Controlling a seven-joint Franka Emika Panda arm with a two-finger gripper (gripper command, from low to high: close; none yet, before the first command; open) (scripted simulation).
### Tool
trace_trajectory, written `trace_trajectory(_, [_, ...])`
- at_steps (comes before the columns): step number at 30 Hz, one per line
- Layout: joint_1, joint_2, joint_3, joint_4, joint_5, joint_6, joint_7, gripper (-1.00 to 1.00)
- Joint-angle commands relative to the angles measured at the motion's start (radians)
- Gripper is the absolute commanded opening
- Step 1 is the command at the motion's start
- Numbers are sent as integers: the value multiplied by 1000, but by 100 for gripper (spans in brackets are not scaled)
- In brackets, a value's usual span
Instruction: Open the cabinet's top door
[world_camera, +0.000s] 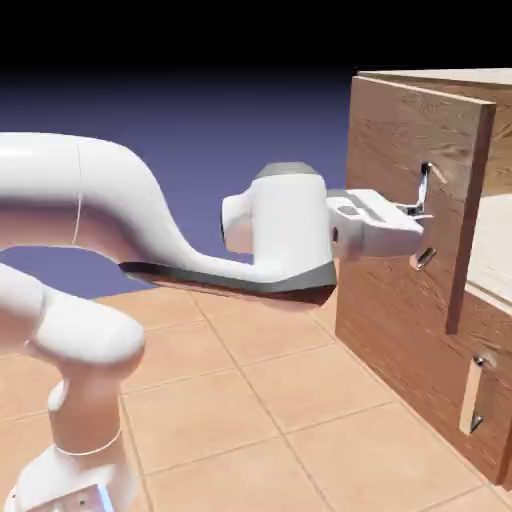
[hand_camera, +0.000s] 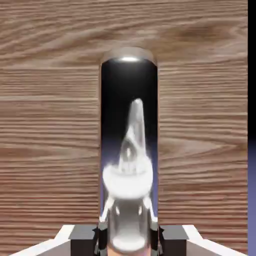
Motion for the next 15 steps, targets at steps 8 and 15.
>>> trace_trajectory(8, [-280,-118,279,-225,257,-100,-99,-100])
trace_trajectory(15, [-441,-288,516,-396,560,-185,-235,-100])
